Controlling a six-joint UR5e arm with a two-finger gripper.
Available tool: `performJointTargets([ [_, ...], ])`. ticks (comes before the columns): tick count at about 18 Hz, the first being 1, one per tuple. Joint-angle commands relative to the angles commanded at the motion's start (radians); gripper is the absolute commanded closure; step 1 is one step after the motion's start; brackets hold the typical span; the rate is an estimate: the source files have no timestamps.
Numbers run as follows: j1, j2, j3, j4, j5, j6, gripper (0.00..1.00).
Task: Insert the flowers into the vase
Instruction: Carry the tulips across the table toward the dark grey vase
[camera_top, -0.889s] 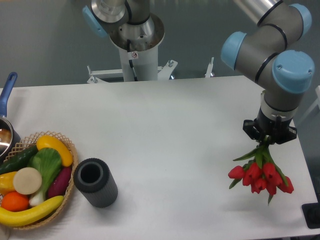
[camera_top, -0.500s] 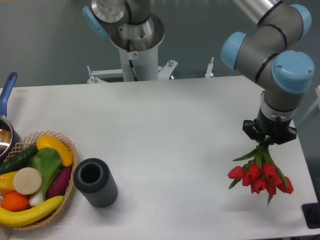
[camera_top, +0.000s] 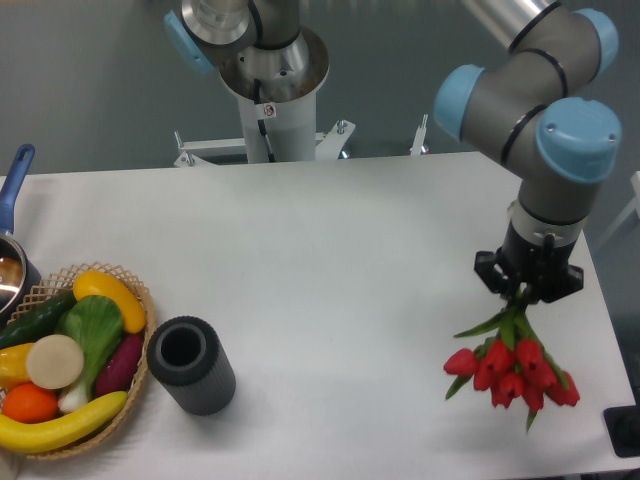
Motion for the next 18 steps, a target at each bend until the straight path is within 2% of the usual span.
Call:
performJointTargets([
  [3,-0.029,0.054,-0.085,0.148,-0.113,-0.088,1.00],
  [4,-0.040,0.067,-0.102,0.177,-0.168,-0.118,1.00],
  [6,-0.054,0.097,-0.109,0.183,-0.291,-0.131,1.00],
  [8,-0.078,0.104,-0.088,0.164,-0.408,-0.140,1.00],
  [12,-0.135,0.124,-0.079,0.177,-0.482,-0.192,1.00],
  [14,-0.161,0.124,-0.083,0.234,-0.598,-0.207,1.00],
  [18,-0.166,0.126,-0.089,0.318,-0.797,-0.229,1.00],
])
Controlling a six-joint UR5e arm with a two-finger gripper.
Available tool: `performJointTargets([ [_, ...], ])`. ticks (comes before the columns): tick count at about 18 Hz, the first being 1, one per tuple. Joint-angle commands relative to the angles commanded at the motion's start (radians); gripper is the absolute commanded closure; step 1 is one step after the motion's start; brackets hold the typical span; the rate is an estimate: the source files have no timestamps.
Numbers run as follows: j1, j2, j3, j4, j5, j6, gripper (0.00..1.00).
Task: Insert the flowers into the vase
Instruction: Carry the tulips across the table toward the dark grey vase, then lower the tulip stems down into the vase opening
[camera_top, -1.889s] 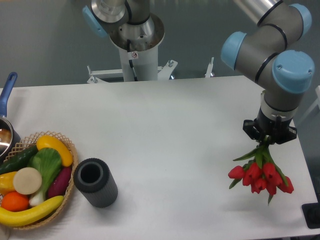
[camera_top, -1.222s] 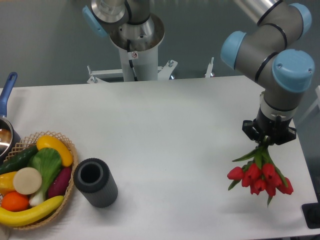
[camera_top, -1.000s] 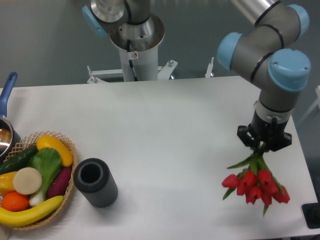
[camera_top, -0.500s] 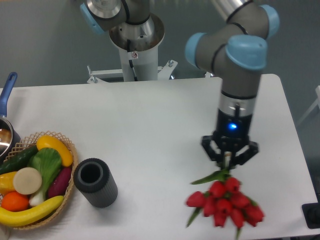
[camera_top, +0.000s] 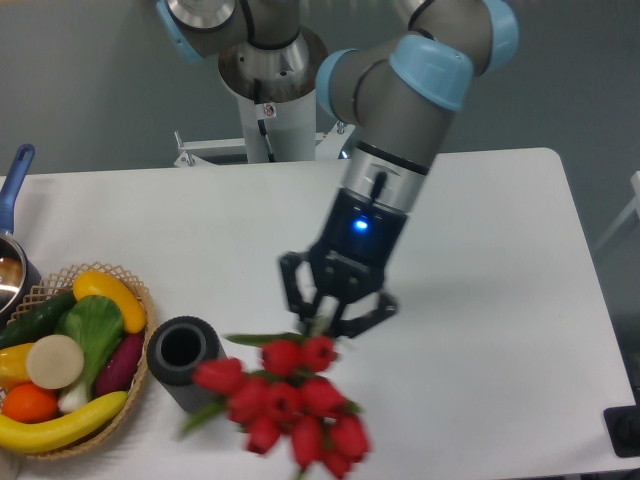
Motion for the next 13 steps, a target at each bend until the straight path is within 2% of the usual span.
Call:
performJointTargets([
  [3,-0.006,-0.006,0.003,0.060,-0.111,0.044,1.00],
  [8,-0.049,-0.009,-0.008,0.062,-0.148,0.099,1.00],
  [13,-0.097,-0.037,-0.020,0.063,-0.180,0.144,1.00],
])
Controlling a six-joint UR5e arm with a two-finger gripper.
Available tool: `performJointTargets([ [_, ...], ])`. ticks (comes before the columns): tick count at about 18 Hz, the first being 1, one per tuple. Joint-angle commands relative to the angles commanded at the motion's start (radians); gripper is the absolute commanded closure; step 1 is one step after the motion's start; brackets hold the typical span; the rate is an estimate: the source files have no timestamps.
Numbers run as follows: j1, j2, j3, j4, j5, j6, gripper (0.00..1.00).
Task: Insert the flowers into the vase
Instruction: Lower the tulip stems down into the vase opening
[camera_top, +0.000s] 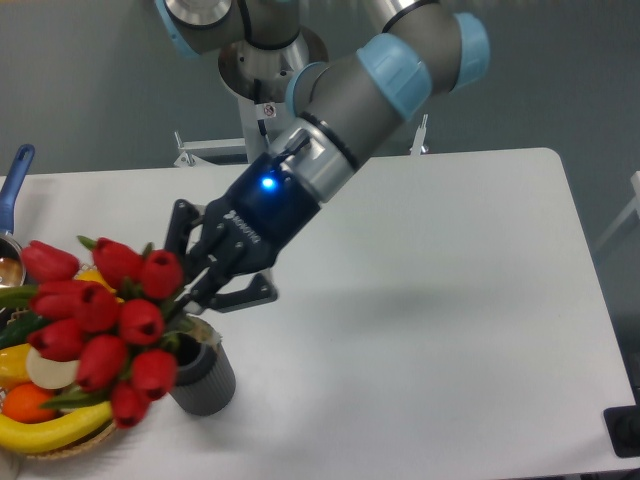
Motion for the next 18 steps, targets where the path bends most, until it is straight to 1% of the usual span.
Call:
performJointTargets([
  [1,0.000,0.000,-0.008,0.000,-0.017,0.006,1.00],
  [4,0.000,0.000,-0.037,0.000,-0.042,0.098,1.00],
  [9,0.003,0.000,-0.083,0.000,-0.040,0.130,1.00],
  [14,0.002,0.002,-0.103,-0.002,-0.040,0.130,0.97],
  [16,-0.002,-0.006,-0.106,-0.002,-0.039,0.132,0.96],
  [18,-0.002,-0.028,-0.109,-0.002,-0.039,0.133,0.96],
])
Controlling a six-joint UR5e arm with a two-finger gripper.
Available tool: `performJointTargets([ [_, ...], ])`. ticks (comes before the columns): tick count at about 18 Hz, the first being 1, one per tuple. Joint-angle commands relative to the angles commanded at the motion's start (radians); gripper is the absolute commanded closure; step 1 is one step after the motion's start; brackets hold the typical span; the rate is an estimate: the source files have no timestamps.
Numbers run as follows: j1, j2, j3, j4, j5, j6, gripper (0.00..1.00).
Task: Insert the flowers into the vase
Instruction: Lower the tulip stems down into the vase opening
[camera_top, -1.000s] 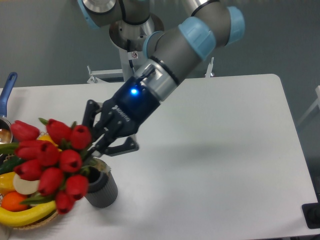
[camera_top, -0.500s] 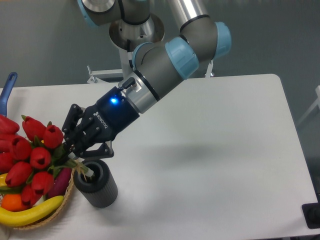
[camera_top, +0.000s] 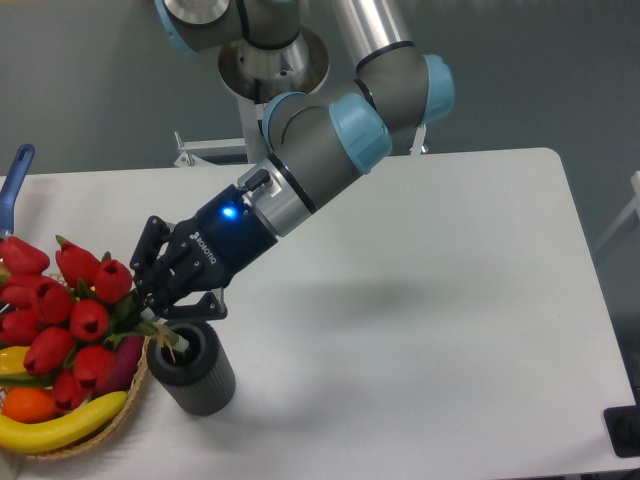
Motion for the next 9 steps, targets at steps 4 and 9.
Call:
performJointTargets([
  [4,0.000,-0.025,-0.023,0.000,0.000,0.040,0.93],
  [9,0.000,-0.029,-0.063,0.000,0.002,0.081,0.82],
])
